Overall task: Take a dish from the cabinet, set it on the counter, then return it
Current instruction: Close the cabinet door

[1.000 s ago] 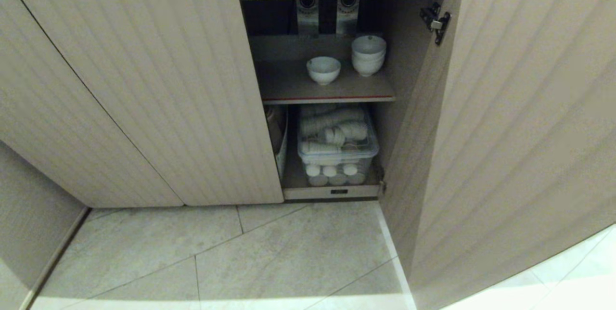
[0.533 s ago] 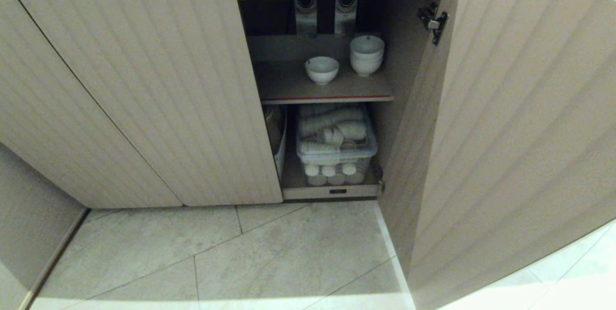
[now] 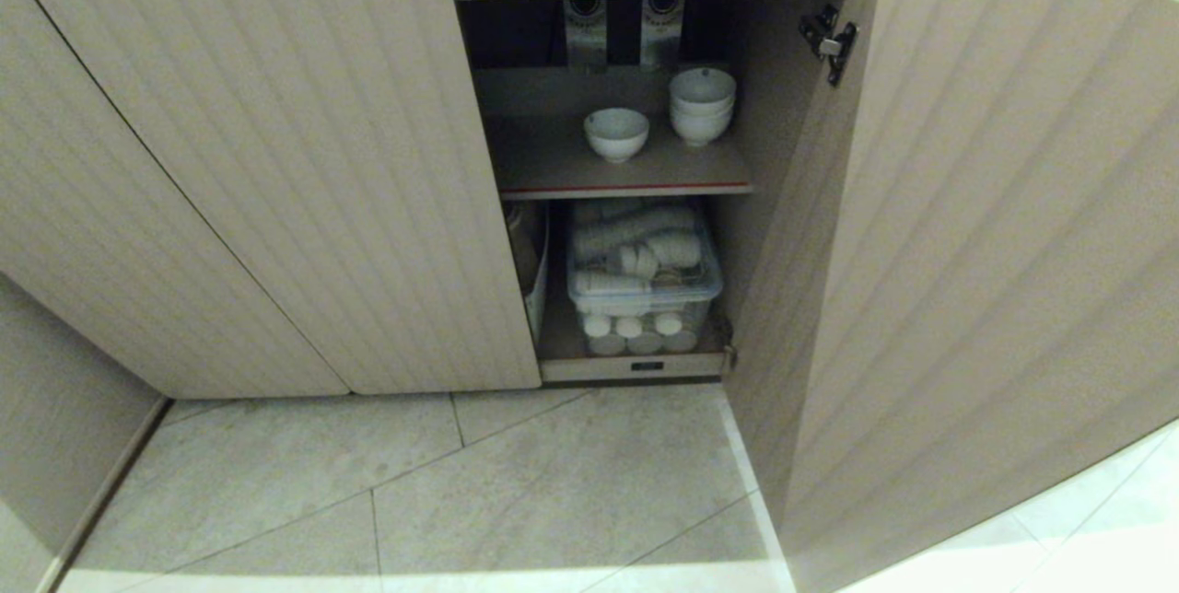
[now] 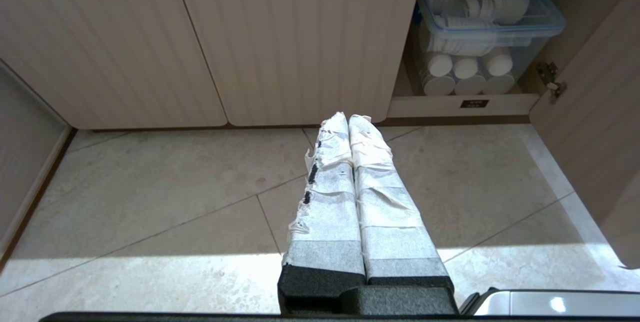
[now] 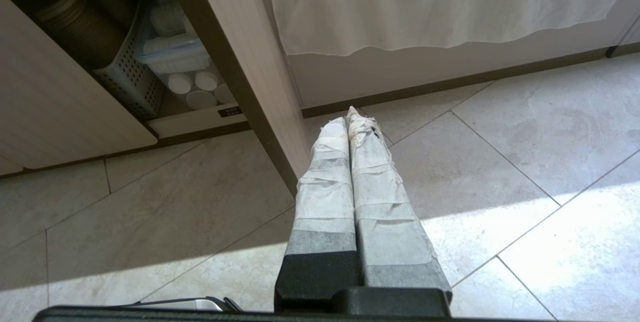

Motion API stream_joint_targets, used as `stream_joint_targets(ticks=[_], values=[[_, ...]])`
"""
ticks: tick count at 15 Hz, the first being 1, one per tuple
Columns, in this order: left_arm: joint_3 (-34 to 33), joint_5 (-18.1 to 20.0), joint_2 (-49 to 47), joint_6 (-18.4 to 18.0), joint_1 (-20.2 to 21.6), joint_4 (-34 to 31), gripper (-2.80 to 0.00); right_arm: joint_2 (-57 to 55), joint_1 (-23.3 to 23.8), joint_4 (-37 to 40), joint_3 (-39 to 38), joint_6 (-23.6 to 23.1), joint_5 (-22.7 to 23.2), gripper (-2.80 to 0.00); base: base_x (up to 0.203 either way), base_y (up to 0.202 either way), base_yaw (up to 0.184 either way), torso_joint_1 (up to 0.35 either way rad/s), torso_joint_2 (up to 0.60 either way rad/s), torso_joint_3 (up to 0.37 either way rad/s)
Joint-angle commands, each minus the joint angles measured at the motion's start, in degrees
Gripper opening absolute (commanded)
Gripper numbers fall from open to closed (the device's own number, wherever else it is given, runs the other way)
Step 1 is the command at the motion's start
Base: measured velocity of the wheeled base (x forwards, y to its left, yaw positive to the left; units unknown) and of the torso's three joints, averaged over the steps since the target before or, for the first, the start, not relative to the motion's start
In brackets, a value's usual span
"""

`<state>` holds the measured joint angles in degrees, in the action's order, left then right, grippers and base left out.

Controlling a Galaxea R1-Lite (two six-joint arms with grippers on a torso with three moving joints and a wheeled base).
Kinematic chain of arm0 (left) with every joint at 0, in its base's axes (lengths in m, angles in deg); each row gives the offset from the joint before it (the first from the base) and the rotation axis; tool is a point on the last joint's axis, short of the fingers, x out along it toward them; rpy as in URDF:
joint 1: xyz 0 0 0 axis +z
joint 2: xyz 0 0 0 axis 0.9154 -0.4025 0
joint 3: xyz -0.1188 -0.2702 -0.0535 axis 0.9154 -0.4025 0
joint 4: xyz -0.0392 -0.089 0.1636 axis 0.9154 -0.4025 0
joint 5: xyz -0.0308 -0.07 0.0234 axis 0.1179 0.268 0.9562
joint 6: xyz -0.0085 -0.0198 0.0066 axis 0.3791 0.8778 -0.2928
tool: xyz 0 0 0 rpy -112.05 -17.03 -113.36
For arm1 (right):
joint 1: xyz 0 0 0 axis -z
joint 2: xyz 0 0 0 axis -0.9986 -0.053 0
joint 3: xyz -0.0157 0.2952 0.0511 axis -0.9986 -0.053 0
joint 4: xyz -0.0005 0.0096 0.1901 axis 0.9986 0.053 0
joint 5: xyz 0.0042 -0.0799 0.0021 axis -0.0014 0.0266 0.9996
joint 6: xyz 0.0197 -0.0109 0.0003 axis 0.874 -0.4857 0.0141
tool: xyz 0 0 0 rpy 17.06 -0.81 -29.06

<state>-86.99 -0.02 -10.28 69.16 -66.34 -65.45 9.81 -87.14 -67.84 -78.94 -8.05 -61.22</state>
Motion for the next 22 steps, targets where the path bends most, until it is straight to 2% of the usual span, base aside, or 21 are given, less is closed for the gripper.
stream_joint_targets(ticks=[1, 7, 9, 13, 17, 22], values=[[-0.01, 0.01, 0.0, 0.05, 0.07, 0.03, -2.8, -0.09, 0.01, 0.19, 0.04, 0.07, -0.1, -2.8, 0.0, 0.0, 0.0, 0.0, 0.0, 0.0], [-0.01, 0.01, 0.0, 0.05, 0.07, 0.02, -2.8, -2.16, -0.08, 0.42, 3.14, 0.81, -0.1, -2.8, 0.0, 0.0, 0.0, 0.0, 0.0, 0.0], [-0.01, 0.01, 0.0, 0.05, -0.01, 0.02, -2.8, -5.12, -0.1, 0.14, 6.21, 5.5, -0.25, -2.8, 0.0, 0.0, 0.0, 0.0, 0.0, 0.0], [-0.01, 0.01, 0.0, 0.05, 0.07, 0.02, -2.8, -15.55, -0.7, -5.01, 8.34, 10.42, -0.5, -2.8, 0.0, 0.0, 0.0, 0.0, 0.0, 0.0], [-0.01, 0.01, 0.0, 0.05, 0.06, 0.02, -2.8, -29.08, -0.92, -16.97, 10.57, 20.87, -1.6, -2.8, 0.0, 0.0, 0.0, 0.0, 0.0, 0.0], [-0.01, 0.01, 0.0, 0.05, -0.01, 0.02, -2.8, -41.45, -2.0, -27.28, 12.8, 34.54, -2.14, -2.8, 0.0, 0.0, 0.0, 0.0, 0.0, 0.0]])
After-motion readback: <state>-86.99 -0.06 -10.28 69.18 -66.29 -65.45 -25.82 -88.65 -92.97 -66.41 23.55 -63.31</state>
